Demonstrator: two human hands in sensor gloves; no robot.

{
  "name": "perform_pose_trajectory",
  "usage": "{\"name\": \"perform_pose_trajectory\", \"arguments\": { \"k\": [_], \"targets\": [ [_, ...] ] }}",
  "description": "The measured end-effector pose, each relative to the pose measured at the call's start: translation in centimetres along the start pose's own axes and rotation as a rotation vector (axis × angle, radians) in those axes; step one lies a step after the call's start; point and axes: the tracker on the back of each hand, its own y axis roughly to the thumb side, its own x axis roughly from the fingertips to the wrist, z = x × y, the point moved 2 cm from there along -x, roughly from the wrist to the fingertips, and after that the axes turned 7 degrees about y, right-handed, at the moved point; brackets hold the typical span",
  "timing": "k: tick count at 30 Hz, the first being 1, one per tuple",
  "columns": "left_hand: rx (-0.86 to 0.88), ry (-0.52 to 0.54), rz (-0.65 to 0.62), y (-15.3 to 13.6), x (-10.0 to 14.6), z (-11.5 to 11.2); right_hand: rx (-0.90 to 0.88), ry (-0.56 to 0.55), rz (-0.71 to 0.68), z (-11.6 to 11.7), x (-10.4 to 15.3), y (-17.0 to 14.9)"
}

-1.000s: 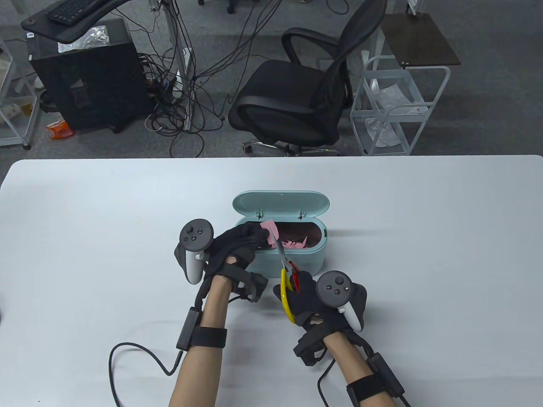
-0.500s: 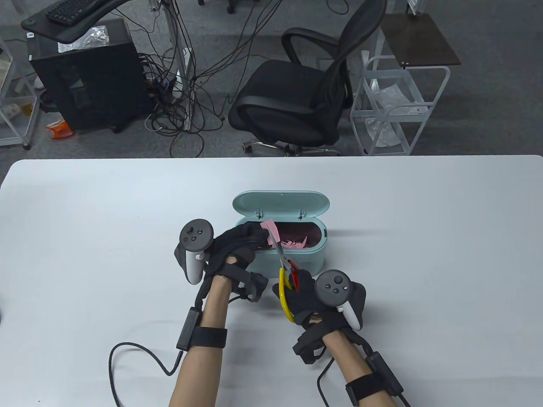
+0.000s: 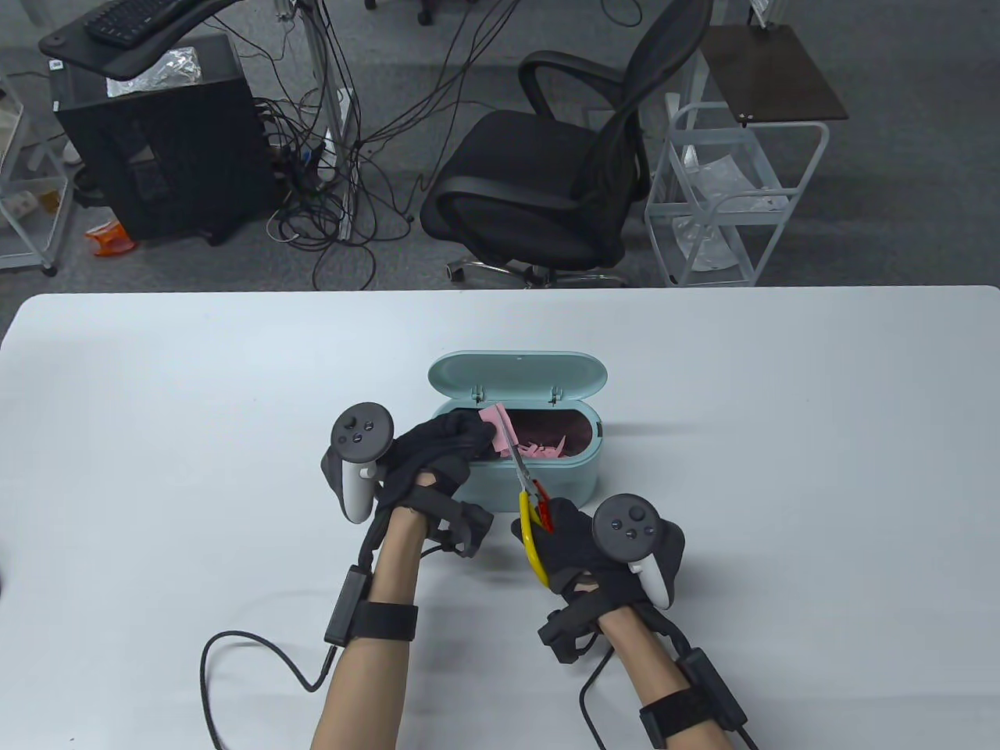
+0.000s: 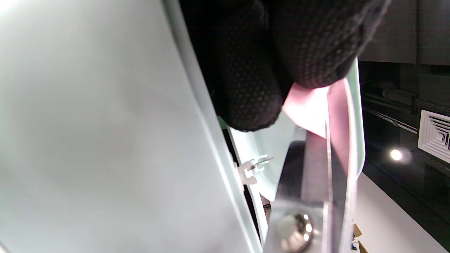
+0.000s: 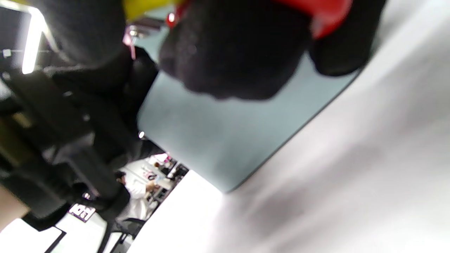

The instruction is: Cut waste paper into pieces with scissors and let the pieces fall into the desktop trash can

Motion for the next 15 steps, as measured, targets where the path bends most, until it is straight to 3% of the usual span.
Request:
{"name": "perform_pose_trajectory", "arguments": {
  "k": [15],
  "targets": [
    [-0.057, -0.041, -0.016, 0.2, -0.2, -0.1, -0.021, 0.071, 0.031, 0.4, -1.1, 0.5]
  ]
}}
